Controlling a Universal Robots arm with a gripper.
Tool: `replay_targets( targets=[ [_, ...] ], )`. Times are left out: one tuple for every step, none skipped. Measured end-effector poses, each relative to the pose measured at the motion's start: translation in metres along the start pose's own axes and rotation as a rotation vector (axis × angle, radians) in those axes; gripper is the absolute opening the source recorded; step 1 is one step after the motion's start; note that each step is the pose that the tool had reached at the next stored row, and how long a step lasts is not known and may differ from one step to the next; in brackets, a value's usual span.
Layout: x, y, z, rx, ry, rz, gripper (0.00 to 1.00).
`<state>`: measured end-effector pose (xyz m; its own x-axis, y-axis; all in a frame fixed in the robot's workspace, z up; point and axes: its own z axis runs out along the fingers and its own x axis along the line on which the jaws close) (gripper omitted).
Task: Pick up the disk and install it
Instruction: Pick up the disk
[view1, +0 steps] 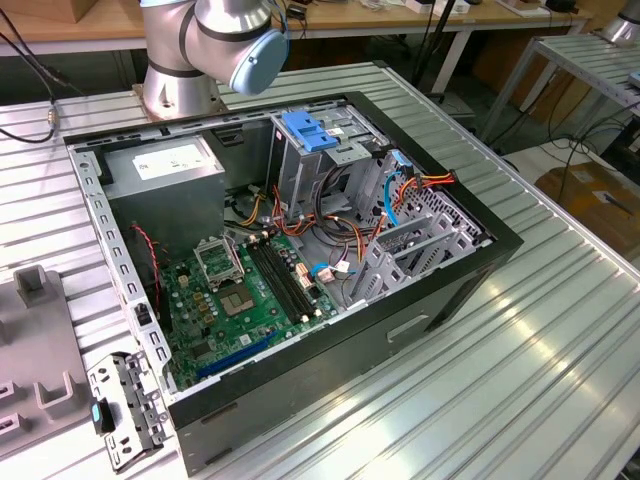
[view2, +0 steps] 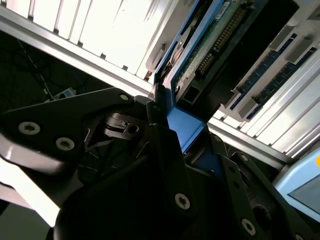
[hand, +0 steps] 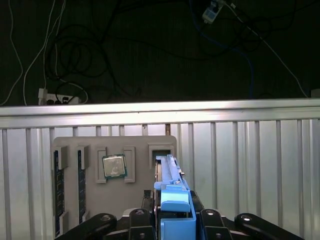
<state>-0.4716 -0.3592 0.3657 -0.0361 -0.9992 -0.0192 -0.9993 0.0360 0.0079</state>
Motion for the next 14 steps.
replay_targets(
  targets=[
    [0.0000,0.0000,-0.0006,0.0000,0.0000,0.000,0.37],
    [0.0000,0.0000,-0.0010,0.0000,0.0000,0.000,0.37],
    [0.0000,0.0000,-0.0014,0.0000,0.0000,0.000,0.37],
    [0.0000,0.0000,-0.0017,0.0000,0.0000,0.000,0.37],
    [0.0000,0.0000,-0.0021,0.0000,0.0000,0.000,0.37],
    [-0.0001,0.0000,-0.0025,0.0000,0.0000,0.000,0.37],
    [-0.0001,0.0000,-0.0029,0.0000,0.0000,0.000,0.37],
    [0.0000,0.0000,-0.0034,0.0000,0.0000,0.000,0.37],
    [-0.0001,0.0000,-0.0038,0.0000,0.0000,0.000,0.37],
    [-0.0001,0.0000,-0.0043,0.0000,0.0000,0.000,0.37],
    [-0.0001,0.0000,-0.0049,0.0000,-0.0001,0.000,0.37],
    [-0.0001,0.0000,-0.0053,0.0001,0.0000,0.000,0.37],
    [-0.0001,0.0000,-0.0060,0.0000,-0.0001,0.000,0.37],
    [-0.0001,0.0000,-0.0064,0.0000,0.0000,0.000,0.37]
  ],
)
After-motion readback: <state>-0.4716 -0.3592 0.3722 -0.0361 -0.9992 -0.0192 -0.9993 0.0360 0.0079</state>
